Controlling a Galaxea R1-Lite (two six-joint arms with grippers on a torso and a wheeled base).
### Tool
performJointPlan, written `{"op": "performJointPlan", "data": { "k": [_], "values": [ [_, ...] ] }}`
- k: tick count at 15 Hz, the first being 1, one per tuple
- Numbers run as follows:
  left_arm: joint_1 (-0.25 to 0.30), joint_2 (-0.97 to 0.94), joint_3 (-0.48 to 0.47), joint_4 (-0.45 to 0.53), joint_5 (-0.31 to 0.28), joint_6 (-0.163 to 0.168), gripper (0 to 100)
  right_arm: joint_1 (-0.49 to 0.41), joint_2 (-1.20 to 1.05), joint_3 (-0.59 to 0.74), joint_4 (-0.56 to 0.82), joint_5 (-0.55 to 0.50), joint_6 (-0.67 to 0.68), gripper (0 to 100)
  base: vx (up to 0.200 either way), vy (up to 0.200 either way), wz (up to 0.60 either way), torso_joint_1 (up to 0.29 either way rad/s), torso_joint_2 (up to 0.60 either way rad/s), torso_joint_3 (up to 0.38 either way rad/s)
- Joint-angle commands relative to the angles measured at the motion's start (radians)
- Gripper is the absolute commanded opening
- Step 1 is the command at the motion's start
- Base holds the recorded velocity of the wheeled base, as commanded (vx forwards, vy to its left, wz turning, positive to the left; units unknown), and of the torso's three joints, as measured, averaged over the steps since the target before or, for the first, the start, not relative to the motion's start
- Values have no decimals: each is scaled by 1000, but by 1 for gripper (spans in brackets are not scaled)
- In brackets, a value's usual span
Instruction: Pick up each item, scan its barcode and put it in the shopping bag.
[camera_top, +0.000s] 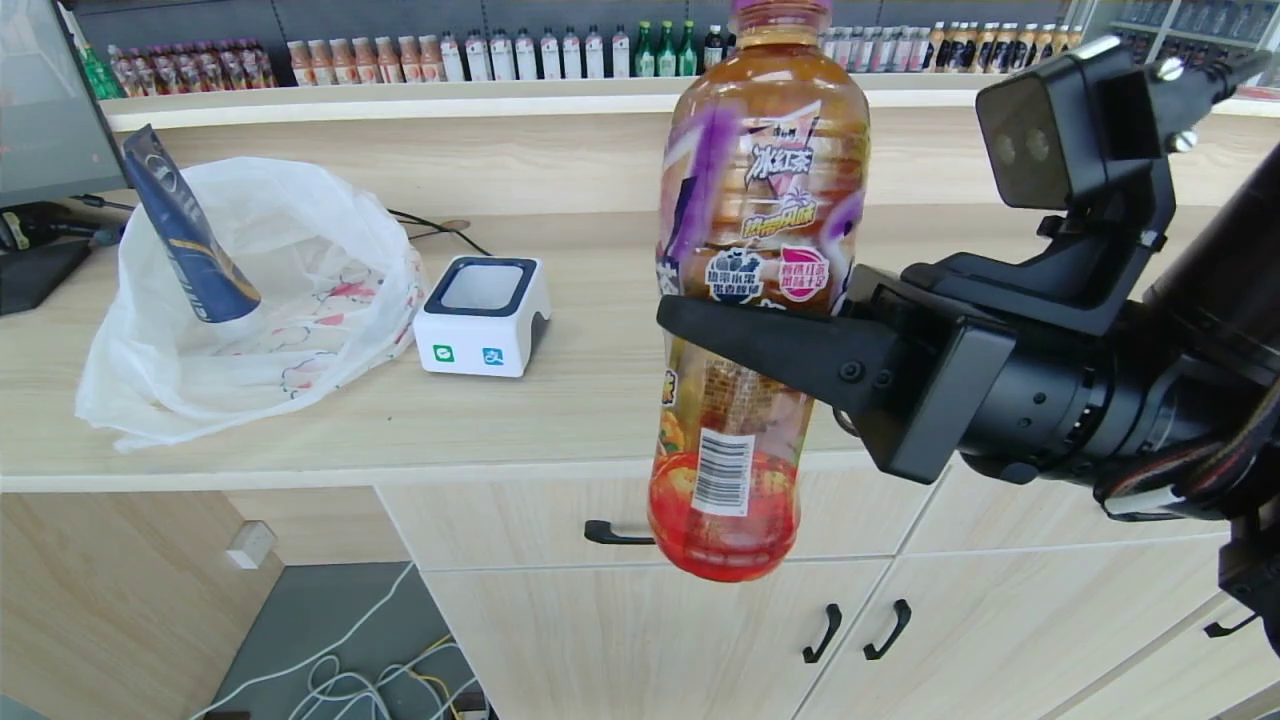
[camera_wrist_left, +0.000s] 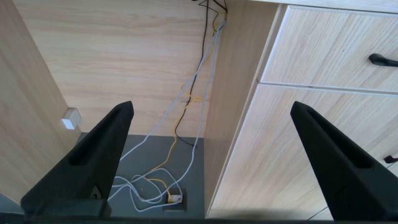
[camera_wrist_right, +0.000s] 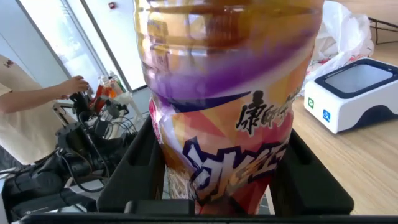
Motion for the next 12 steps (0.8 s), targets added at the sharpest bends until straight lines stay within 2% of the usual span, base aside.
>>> {"op": "performJointPlan", "data": {
  "k": [1,3,5,6,7,8,10,12],
  "values": [
    [0,0,0,0,0,-1,100,-29,-12,29,-4,-6,-30,0,0,0,0,0,0,0],
    [0,0,0,0,0,-1,100,-73,-47,132,-50,-52,-72,0,0,0,0,0,0,0],
    [0,0,0,0,0,-1,100,-83,-58,178,-88,-151,-101,0,0,0,0,0,0,0],
    [0,0,0,0,0,-1,100,-83,-61,210,-134,-273,-124,0,0,0,0,0,0,0],
    [0,0,0,0,0,-1,100,-83,-61,215,-145,-298,-128,0,0,0,0,0,0,0],
    [0,0,0,0,0,-1,100,-83,-61,253,-219,-411,-173,0,0,0,0,0,0,0],
    [0,0,0,0,0,1,100,-83,-71,322,-317,-514,-211,0,0,0,0,0,0,0],
    [-1,0,0,0,0,2,100,-83,-116,364,-335,-589,-245,0,0,0,0,0,0,0]
  ]
}}
